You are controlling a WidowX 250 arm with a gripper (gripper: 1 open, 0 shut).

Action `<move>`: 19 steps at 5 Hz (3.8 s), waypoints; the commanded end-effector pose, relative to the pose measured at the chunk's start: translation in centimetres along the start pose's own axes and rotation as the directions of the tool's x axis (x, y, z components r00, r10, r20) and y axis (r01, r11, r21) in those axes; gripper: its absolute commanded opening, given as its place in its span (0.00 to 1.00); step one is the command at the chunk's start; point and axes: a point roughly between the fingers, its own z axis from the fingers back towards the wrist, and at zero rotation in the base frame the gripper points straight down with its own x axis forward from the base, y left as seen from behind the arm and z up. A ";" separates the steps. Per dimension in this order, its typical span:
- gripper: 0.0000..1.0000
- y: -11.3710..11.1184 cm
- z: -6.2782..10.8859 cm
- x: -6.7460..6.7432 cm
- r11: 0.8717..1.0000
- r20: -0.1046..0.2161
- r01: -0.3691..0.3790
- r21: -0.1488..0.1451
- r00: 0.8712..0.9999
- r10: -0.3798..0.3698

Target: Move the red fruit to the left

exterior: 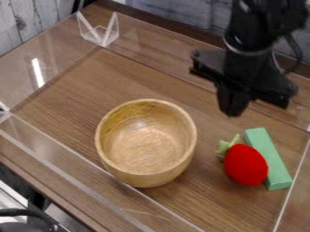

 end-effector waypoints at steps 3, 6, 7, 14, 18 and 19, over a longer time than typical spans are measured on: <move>0.00 -1.0 -0.1 0.5 0.999 0.020 -0.010 -0.051 1.000 0.011; 0.00 -0.2 1.8 1.1 0.997 0.026 -0.028 -0.077 0.999 0.030; 1.00 -0.1 0.9 0.0 0.997 0.004 -0.011 -0.078 1.000 0.012; 1.00 -3.3 -2.4 -0.9 0.951 -0.099 -0.310 -0.003 0.946 0.308; 1.00 -3.0 -7.3 -2.2 0.982 -0.136 -0.190 0.005 0.972 0.189; 0.00 -3.9 -5.6 -1.2 0.982 -0.130 -0.188 -0.024 0.974 0.184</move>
